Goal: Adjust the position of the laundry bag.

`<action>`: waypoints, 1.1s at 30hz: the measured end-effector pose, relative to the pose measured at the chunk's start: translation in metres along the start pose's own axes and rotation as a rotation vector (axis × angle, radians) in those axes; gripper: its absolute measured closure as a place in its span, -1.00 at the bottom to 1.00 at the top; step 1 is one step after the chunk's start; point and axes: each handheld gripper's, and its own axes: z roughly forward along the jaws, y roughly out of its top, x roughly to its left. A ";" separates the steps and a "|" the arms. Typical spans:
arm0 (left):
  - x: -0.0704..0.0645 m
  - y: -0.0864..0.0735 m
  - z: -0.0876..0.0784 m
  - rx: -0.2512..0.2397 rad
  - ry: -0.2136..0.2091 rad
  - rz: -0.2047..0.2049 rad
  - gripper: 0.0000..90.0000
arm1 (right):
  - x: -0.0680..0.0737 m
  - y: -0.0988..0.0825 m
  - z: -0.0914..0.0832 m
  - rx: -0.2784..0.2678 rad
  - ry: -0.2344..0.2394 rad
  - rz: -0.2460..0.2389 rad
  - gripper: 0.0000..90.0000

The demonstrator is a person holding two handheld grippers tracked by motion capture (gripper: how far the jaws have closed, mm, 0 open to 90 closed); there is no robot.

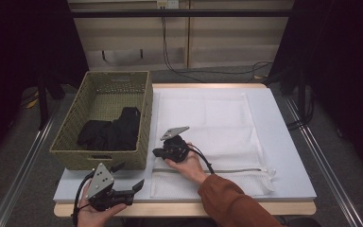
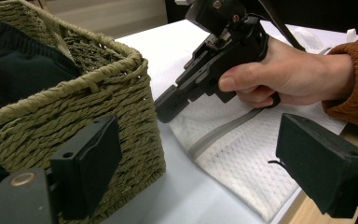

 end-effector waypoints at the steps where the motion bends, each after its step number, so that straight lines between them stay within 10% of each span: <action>1: -0.001 0.000 0.000 0.003 0.001 0.003 -0.69 | 0.001 0.000 0.001 0.002 0.004 0.003 0.96; 22: 0.002 -0.001 0.000 0.000 -0.009 -0.003 -0.69 | 0.011 0.007 0.009 0.018 0.009 -0.006 0.95; 33: 0.002 -0.001 0.001 -0.001 -0.005 -0.017 -0.69 | -0.001 0.005 -0.016 -0.046 0.023 0.028 0.22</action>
